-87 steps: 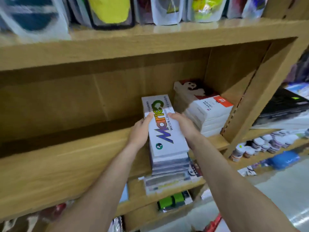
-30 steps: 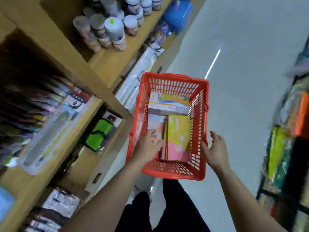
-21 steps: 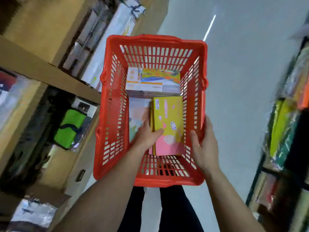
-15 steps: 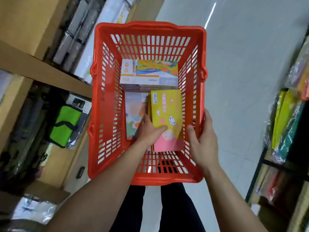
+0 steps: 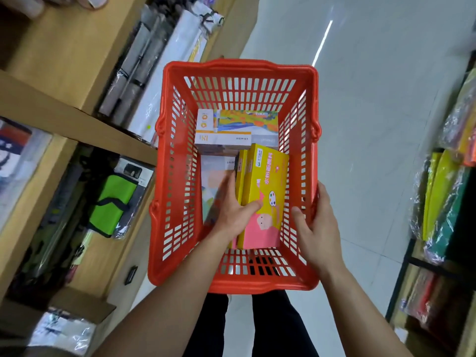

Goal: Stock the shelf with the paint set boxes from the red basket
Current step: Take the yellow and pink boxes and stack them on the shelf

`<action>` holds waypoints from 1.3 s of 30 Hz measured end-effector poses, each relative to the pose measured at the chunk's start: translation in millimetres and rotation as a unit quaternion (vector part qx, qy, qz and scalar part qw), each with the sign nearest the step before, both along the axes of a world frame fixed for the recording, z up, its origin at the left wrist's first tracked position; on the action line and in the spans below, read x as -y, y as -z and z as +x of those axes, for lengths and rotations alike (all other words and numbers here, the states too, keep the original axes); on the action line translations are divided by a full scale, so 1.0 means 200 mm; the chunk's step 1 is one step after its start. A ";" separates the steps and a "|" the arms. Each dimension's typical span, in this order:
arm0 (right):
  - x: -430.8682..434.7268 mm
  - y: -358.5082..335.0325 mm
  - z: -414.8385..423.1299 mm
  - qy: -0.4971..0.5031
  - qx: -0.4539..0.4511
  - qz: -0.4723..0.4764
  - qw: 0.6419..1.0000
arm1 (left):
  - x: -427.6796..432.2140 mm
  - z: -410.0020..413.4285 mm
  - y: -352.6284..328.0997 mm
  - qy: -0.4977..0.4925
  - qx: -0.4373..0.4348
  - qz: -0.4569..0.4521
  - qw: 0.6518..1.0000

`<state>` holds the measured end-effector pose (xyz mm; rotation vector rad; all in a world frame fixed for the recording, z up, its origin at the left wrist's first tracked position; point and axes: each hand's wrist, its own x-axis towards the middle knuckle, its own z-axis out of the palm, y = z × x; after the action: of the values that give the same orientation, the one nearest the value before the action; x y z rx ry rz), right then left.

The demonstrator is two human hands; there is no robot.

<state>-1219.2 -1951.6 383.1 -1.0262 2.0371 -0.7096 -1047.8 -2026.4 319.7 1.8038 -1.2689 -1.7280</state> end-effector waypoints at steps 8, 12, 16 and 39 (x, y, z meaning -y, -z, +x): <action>0.03 -0.09 0.04 -0.011 -0.115 0.079 0.990 | 0.01 0.28 -0.34 -0.046 -0.060 -0.038 0.996; 0.04 -0.21 0.11 0.009 -0.161 0.056 0.985 | 0.00 0.39 -0.50 -0.082 -0.083 -0.031 0.993; 0.13 -0.43 0.23 -0.035 -0.057 -0.002 0.998 | -0.03 0.50 -0.76 -0.093 -0.100 -0.047 0.990; 0.32 -1.82 1.36 -0.313 0.497 -0.110 0.802 | -0.46 1.28 -2.35 -0.279 -0.100 -0.355 0.886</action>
<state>-946.8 -2016.3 746.8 -1.0373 0.6558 -0.8633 -791.6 -1933.8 789.3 1.3179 -0.9726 -0.9232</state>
